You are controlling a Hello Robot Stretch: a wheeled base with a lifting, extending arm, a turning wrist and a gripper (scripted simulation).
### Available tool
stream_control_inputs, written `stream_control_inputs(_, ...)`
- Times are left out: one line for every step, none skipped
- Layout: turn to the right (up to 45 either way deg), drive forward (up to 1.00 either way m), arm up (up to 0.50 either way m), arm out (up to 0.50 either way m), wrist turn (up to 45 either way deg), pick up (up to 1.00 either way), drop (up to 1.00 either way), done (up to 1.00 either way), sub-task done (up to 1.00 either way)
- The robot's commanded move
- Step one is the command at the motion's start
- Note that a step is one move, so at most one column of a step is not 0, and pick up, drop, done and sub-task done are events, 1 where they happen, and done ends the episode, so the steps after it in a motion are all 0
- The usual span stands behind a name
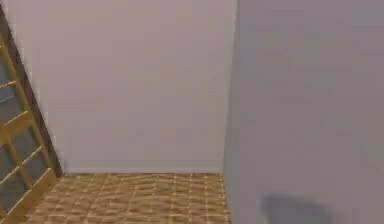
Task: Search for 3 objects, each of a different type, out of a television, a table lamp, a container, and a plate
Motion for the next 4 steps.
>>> stream_control_inputs(-45.0, 0.00, 0.00, 0.00, 0.0, 0.00, 0.00, 0.00, 0.00)
stream_control_inputs(-45.0, 0.00, 0.00, 0.00, 0.0, 0.00, 0.00, 0.00, 0.00)
stream_control_inputs(0.0, 0.30, 0.00, 0.00, 0.0, 0.00, 0.00, 0.00, 0.00)
stream_control_inputs(6.0, 0.00, 0.00, 0.00, 0.0, 0.00, 0.00, 0.00, 0.00)
